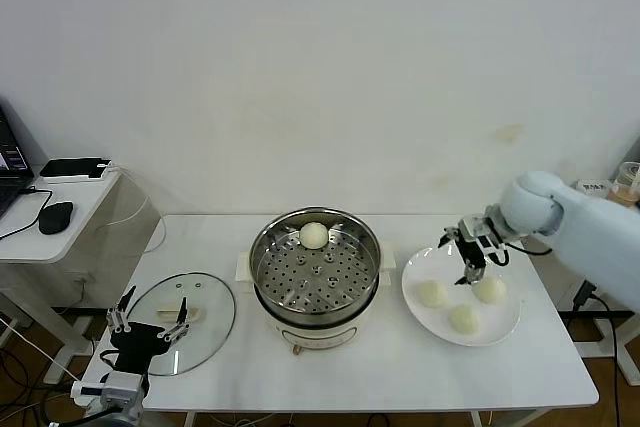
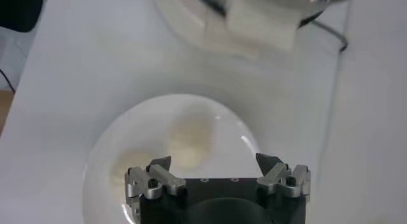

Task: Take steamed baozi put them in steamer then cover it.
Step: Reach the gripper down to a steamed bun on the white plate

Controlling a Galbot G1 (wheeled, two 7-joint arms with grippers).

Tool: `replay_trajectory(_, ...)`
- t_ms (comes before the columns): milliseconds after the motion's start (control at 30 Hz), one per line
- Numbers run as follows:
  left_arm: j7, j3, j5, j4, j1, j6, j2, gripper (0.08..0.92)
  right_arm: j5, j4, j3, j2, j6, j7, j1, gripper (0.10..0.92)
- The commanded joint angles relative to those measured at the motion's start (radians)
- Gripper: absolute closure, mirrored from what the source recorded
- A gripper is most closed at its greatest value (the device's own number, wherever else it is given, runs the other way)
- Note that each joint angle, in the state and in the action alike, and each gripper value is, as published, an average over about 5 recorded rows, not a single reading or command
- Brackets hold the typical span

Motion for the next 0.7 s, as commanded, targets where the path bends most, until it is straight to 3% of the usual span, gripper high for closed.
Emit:
replay_trajectory(33, 0.001, -0.015, -0.001, 0.001, 0.001, 0.005, 0.006, 0.177, -0.063, -0.083, 0.112, 0.045, -0.014, -0.007, -0.163, 0.203)
replay_trajectory(700, 0.003, -0.04, -0.002, 0.0, 0.005, 0.005, 0.001, 0.177, -0.147, -0.246, 0.111, 0.22, -0.007, 0.013, -0.175, 0.203)
